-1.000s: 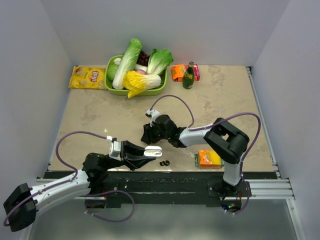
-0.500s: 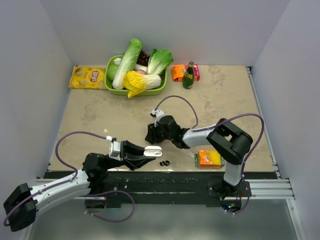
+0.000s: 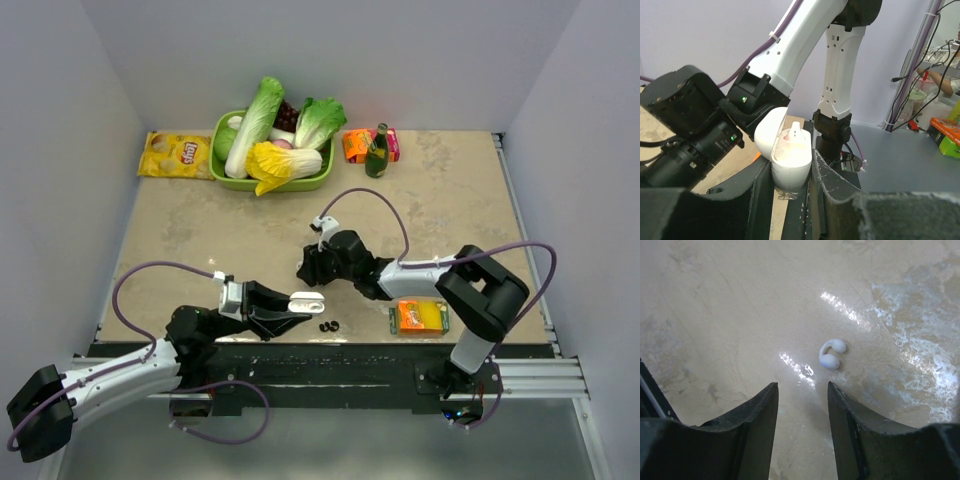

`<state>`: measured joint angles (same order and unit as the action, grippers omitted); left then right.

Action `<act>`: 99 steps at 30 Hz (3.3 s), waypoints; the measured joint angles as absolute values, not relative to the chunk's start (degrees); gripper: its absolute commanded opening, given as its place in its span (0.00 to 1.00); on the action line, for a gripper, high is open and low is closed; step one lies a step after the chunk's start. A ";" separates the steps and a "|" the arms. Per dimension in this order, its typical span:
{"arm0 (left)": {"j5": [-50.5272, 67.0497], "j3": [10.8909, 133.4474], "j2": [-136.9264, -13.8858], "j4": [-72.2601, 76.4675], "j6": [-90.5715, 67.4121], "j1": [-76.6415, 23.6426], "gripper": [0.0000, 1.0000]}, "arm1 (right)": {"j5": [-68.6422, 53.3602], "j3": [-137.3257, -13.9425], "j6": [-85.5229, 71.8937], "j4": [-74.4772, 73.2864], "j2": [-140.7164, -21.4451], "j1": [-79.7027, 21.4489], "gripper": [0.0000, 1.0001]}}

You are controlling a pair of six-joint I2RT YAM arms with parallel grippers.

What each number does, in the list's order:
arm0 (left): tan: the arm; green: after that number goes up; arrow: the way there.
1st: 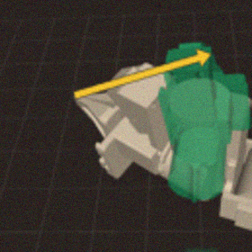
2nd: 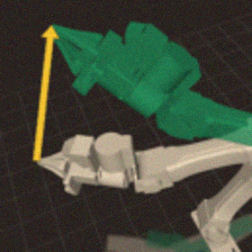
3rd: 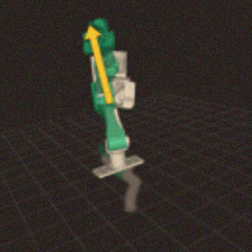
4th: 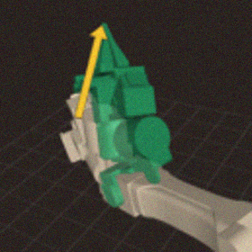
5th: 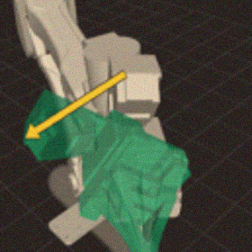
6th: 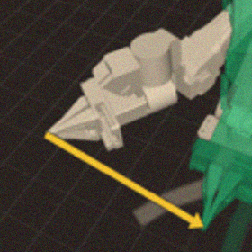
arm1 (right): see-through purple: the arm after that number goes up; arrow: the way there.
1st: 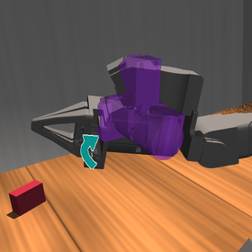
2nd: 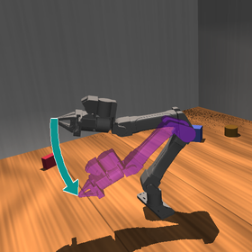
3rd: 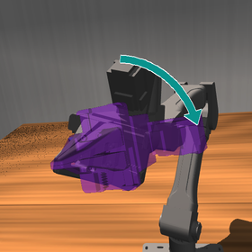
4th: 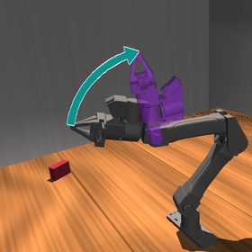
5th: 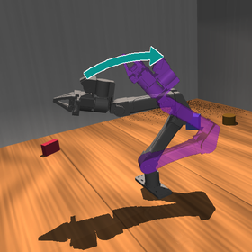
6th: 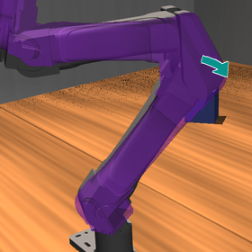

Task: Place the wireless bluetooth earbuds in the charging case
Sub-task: Pick up the earbud from the center of the board.

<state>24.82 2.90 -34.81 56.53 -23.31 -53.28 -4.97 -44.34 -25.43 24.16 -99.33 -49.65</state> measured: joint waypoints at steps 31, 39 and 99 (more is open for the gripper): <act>24.84 2.90 -34.92 57.34 -23.40 -53.28 0.00 | -5.48 -56.16 -21.58 16.19 -106.74 -49.82 0.43; 24.82 2.90 -34.92 57.36 -23.40 -53.28 0.00 | -3.40 -56.18 -21.58 15.86 -106.78 -49.84 0.39; 24.84 2.90 -36.27 59.57 -23.62 -53.28 0.00 | 6.57 -52.71 -21.41 12.25 -100.82 -49.82 0.00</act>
<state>24.84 2.90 -36.27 59.57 -23.62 -53.28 6.57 -52.71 -21.41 12.25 -100.82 -49.82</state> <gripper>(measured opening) 0.336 0.055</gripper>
